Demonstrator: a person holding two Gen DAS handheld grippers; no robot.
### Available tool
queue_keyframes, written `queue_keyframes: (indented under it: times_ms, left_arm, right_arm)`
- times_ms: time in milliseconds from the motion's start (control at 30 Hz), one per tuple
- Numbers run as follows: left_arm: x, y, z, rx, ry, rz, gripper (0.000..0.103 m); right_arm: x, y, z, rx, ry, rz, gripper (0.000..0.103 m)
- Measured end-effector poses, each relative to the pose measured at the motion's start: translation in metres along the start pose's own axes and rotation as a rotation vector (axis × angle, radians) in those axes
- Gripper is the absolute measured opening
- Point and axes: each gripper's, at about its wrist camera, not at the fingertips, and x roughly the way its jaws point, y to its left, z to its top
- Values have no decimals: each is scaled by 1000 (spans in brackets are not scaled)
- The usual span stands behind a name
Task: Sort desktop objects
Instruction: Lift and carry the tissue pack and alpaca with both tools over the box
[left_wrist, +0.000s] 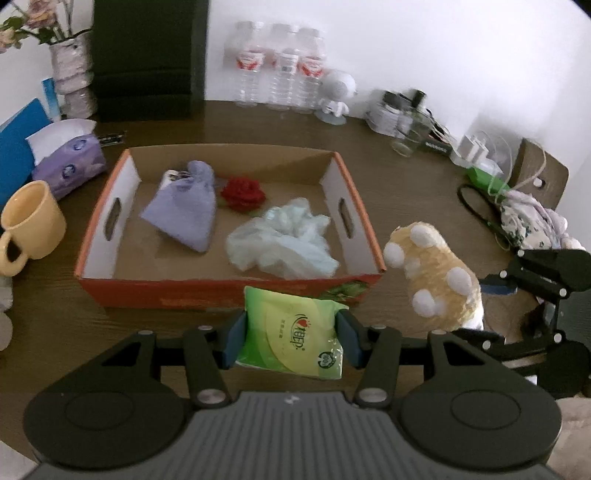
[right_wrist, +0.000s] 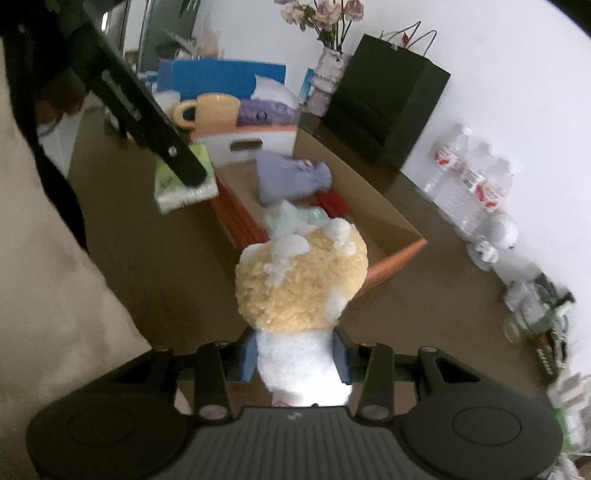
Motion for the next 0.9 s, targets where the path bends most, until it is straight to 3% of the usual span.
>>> queue_keyframes:
  times_ms: [167, 367, 633, 767, 900]
  left_arm:
    - [-7, 27, 6, -34, -21, 7, 53]
    - [-7, 48, 15, -63, -45, -3, 53]
    - [-1, 68, 32, -84, -65, -21, 53]
    - [9, 77, 45, -92, -71, -20, 53]
    - [25, 82, 60, -88, -70, -18, 53]
  right_arm:
    - [3, -8, 23, 155, -60, 101, 40]
    - [14, -8, 43, 246, -89, 140, 39]
    - [21, -13, 64, 300, -124, 127, 39]
    - [30, -32, 69, 403, -143, 102, 39]
    - [57, -45, 84, 437, -106, 80, 39]
